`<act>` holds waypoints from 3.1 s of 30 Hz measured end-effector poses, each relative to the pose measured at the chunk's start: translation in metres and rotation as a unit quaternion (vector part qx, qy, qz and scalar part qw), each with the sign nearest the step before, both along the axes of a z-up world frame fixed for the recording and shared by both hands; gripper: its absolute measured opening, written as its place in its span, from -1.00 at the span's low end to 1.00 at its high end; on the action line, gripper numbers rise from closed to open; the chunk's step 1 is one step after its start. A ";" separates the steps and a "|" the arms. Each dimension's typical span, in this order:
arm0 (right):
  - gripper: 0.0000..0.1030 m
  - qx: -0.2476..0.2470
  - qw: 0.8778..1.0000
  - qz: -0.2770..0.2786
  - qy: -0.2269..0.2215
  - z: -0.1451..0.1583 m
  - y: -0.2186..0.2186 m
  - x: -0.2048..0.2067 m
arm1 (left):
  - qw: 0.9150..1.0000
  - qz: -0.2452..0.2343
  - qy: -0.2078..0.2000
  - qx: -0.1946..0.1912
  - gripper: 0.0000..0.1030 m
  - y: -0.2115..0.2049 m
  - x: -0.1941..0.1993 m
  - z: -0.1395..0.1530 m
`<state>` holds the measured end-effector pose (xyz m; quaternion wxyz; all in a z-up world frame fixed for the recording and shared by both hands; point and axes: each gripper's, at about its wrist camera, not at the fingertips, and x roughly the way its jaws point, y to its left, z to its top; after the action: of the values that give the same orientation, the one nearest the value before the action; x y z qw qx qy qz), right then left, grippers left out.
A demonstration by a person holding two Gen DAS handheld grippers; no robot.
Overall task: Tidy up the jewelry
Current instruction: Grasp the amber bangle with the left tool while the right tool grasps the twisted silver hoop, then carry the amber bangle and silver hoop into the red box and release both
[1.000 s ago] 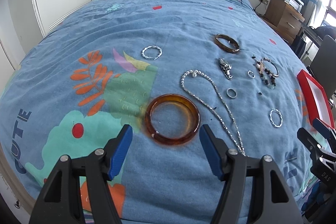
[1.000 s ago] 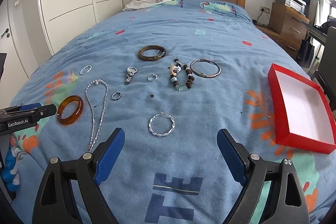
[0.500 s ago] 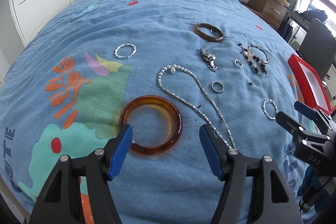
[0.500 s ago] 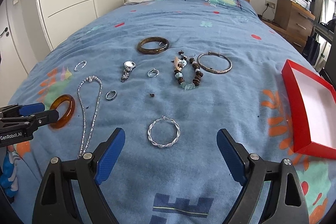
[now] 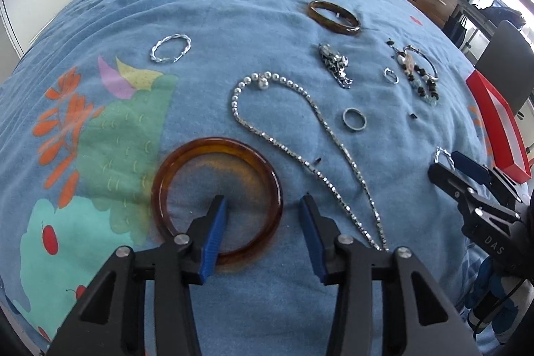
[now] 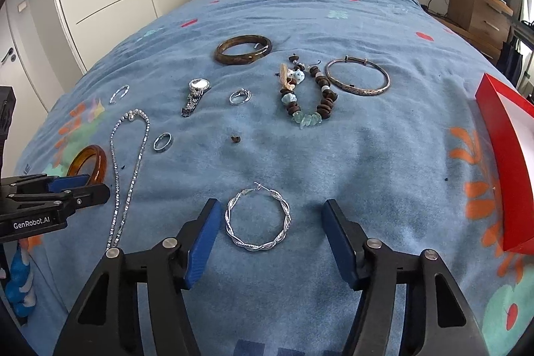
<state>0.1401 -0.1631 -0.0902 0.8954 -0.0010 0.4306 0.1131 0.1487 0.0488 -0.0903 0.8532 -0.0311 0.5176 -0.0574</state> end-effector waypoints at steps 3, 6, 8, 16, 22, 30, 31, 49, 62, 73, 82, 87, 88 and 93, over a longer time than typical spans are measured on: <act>0.07 -0.001 1.000 0.006 0.001 -0.003 0.001 0.001 | 1.000 -0.006 0.001 0.013 -0.39 -0.005 0.002 -0.002; -0.25 -0.002 1.000 0.012 0.001 -0.002 0.000 0.002 | 1.000 -0.006 0.000 0.014 -0.77 -0.006 0.001 -0.002; -0.25 0.002 1.000 0.017 0.004 -0.001 -0.002 0.003 | 1.000 -0.003 -0.003 0.015 -0.81 -0.006 0.000 0.000; -0.25 0.019 0.999 0.024 -0.007 0.020 -0.011 -0.008 | 0.998 0.024 -0.045 0.046 -0.83 -0.004 -0.016 0.025; -0.25 0.034 0.999 0.019 -0.029 0.049 -0.034 -0.028 | 0.997 0.013 -0.064 0.049 -0.83 -0.029 -0.034 0.054; -0.25 0.033 0.998 -0.016 -0.054 0.085 -0.109 -0.059 | 0.994 -0.058 -0.096 0.016 -0.83 -0.127 -0.040 0.099; -0.25 0.029 0.998 -0.024 -0.057 0.090 -0.124 -0.062 | 0.993 -0.070 -0.098 0.011 -0.83 -0.143 -0.039 0.103; -0.25 -0.025 0.995 -0.097 -0.029 0.067 -0.303 -0.040 | 0.967 -0.243 -0.076 -0.023 -0.82 -0.385 0.013 0.093; -0.25 -0.031 0.998 -0.053 0.026 0.026 -0.308 -0.018 | 0.963 -0.270 -0.014 0.010 -0.80 -0.428 0.030 0.031; -0.27 -0.056 0.996 -0.014 0.070 0.019 -0.314 -0.012 | 0.967 -0.256 -0.007 -0.009 -0.72 -0.424 0.022 0.013; -0.23 -0.056 0.995 0.005 0.079 0.020 -0.315 -0.012 | 0.966 -0.256 -0.011 -0.030 -0.67 -0.418 0.020 0.016; -0.23 -0.050 0.996 0.004 0.076 0.022 -0.315 -0.011 | 0.963 -0.267 -0.018 -0.026 -0.52 -0.420 0.017 0.019; -0.20 -0.049 0.996 0.003 0.075 0.023 -0.315 -0.012 | 0.963 -0.269 -0.022 -0.023 -0.44 -0.421 0.016 0.020; 0.08 -0.039 0.997 -0.006 0.064 0.034 -0.319 -0.017 | 0.962 -0.268 -0.033 -0.042 -0.29 -0.417 0.015 0.032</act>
<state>0.1231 -0.4821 -0.0563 0.8658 -0.0264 0.4915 0.0903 0.1641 -0.3686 -0.0586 0.8212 0.0744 0.4754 -0.3067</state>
